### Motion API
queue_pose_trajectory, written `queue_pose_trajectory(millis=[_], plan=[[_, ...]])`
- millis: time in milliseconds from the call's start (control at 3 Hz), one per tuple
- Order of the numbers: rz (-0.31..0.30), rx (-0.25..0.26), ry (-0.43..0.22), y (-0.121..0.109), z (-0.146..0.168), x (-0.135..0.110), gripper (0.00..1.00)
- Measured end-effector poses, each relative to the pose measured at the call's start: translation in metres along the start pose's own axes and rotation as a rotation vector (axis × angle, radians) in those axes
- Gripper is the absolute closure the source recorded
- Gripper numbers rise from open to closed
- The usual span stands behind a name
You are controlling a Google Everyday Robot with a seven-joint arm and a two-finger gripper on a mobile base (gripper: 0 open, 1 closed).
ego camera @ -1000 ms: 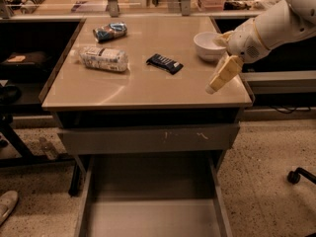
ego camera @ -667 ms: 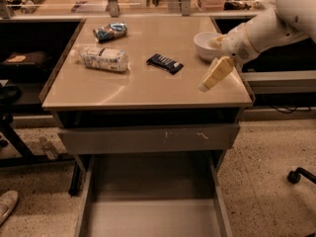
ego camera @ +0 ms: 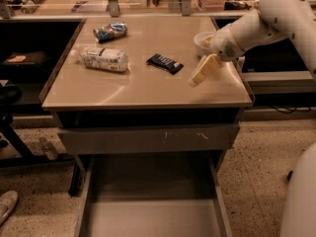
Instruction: Place rxbar blueberry into middle drawer
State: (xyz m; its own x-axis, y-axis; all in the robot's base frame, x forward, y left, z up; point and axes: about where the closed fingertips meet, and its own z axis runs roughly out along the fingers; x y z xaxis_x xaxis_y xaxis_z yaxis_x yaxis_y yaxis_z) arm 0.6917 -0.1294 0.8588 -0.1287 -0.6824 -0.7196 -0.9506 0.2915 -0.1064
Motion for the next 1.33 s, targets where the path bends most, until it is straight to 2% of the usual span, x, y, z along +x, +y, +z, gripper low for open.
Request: queue_pose_trajectory(millis=[667,1333], plan=[[-0.039,-0.043,-0.001,-0.009,0.030,-0.024,0.00],[-0.053,-0.068,0.007,-0.026,0.059,-0.036,0.00]])
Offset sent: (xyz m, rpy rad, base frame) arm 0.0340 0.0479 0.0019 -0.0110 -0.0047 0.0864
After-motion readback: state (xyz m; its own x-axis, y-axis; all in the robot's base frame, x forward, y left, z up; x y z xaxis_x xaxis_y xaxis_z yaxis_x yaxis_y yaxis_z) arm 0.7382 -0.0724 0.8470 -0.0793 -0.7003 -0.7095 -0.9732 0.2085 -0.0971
